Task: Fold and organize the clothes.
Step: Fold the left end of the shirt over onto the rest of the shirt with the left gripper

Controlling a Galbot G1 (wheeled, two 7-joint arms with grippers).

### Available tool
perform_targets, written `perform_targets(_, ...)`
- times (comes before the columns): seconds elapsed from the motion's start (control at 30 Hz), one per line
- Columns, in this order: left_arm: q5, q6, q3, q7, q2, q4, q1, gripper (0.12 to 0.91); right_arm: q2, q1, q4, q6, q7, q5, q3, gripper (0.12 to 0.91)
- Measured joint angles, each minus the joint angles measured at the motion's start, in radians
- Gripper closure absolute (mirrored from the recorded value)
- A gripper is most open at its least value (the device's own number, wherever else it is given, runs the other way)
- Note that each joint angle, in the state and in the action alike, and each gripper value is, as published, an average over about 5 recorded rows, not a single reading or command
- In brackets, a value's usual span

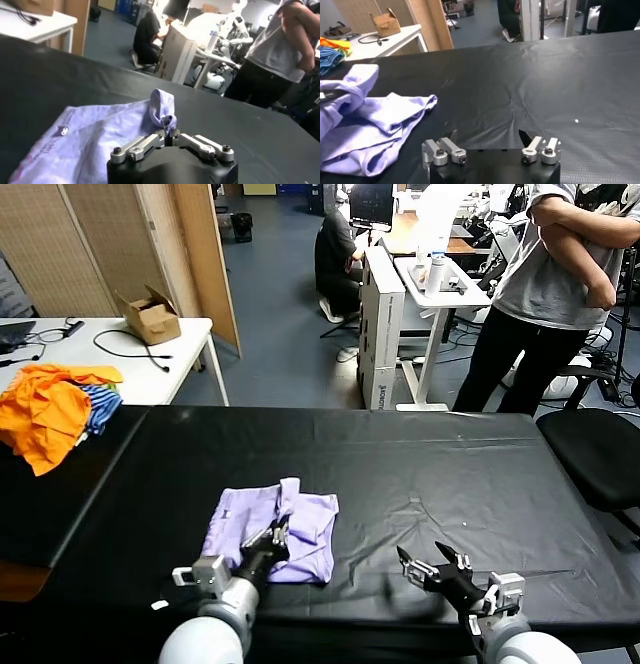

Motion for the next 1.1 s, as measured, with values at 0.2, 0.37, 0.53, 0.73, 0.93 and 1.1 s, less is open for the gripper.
perform_targets(0.2, 0.071, -0.051, 0.021, 0.028, -0.020, 0.018, 0.017, 0.826, -0.026, 0.014, 0.009, -0.011, -0.028, 0.028, -0.016, 0.118)
perform_targets(0.37, 0.090, -0.063, 0.045, 0.040, -0.040, 0.008, 0.027, 0.605, -0.065, 0.048, 0.011, -0.018, -0.036, 0.081, -0.029, 0.118)
perform_targets(0.53, 0.093, -0.073, 0.058, 0.058, -0.048, -0.020, 0.046, 0.284, -0.091, 0.102, -0.007, -0.022, -0.035, 0.098, -0.057, 0.118)
perform_targets(0.73, 0.091, -0.098, -0.002, 0.075, -0.014, -0.053, 0.030, 0.128, -0.105, 0.184, -0.023, -0.034, -0.044, 0.148, -0.126, 0.118)
perform_targets(0.93, 0.109, -0.113, -0.072, 0.074, 0.027, -0.045, 0.024, 0.123, -0.123, 0.273, -0.055, -0.038, -0.066, 0.125, -0.236, 0.118)
perform_targets(1.1, 0.153, -0.121, -0.078, 0.075, 0.019, -0.027, 0.040, 0.123, -0.143, 0.345, -0.089, -0.029, -0.115, 0.046, -0.336, 0.118)
